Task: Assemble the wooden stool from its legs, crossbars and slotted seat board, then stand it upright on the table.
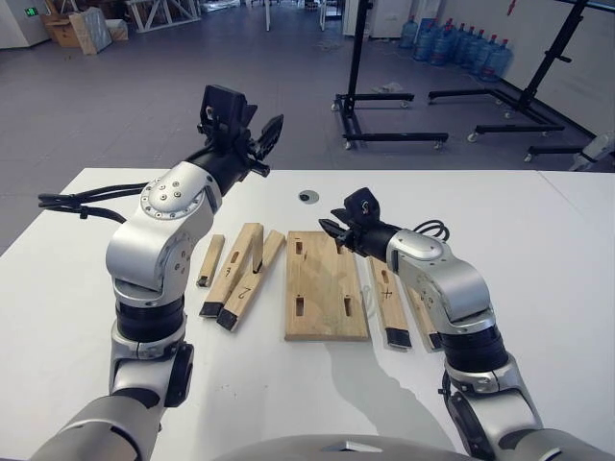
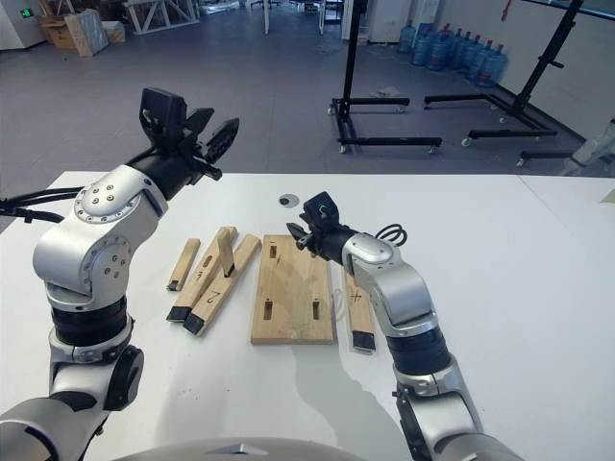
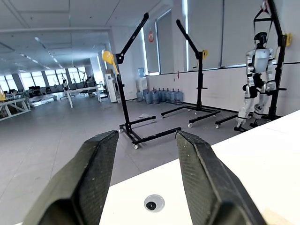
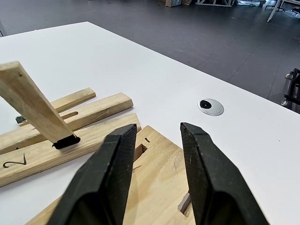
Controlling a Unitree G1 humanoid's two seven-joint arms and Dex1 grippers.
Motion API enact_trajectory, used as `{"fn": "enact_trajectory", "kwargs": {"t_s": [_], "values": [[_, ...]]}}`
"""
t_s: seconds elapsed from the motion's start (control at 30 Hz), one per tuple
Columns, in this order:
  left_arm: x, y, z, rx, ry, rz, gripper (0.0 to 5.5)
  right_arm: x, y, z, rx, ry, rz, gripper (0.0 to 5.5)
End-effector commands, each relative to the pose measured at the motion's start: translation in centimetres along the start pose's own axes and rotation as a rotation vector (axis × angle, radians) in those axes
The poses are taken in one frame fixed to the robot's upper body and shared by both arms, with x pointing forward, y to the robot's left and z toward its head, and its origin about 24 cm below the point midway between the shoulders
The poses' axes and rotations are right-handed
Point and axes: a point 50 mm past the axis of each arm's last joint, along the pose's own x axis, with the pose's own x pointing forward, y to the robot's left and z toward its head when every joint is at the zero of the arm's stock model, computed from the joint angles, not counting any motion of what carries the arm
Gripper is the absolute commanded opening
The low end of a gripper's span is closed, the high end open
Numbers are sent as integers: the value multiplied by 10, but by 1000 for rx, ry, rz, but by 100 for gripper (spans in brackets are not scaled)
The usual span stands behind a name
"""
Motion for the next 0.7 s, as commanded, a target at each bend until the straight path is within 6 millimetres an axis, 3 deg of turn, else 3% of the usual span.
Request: {"fn": "enact_trajectory", "kwargs": {"t_s": [0.03,0.13,0.3,0.33,0.37,0.43,0.53,0.63,0.7], "values": [[4,-9,-10,-21,48,-19,224,-1,-1,0,9,-1,-4,170],[0,-12,-42,-50,128,-16,224,-1,-1,-1,11,6,0,170],[-33,-17,-171,-58,445,-21,224,-3,-2,-6,26,24,-3,170],[-37,-20,-187,-65,473,-26,224,-3,-3,-8,32,29,-5,170],[-32,-17,-183,-83,435,-8,224,-3,-3,-8,34,29,-4,170],[-14,-6,-147,-100,285,32,224,-4,-4,-5,31,21,-4,170],[1,15,-62,-100,31,72,224,-5,-4,-2,25,8,-6,170],[-16,33,-1,-159,-89,72,224,-11,-7,-6,32,10,-35,170],[-33,50,10,-220,-64,13,224,-20,-13,-12,43,15,-76,170]]}}
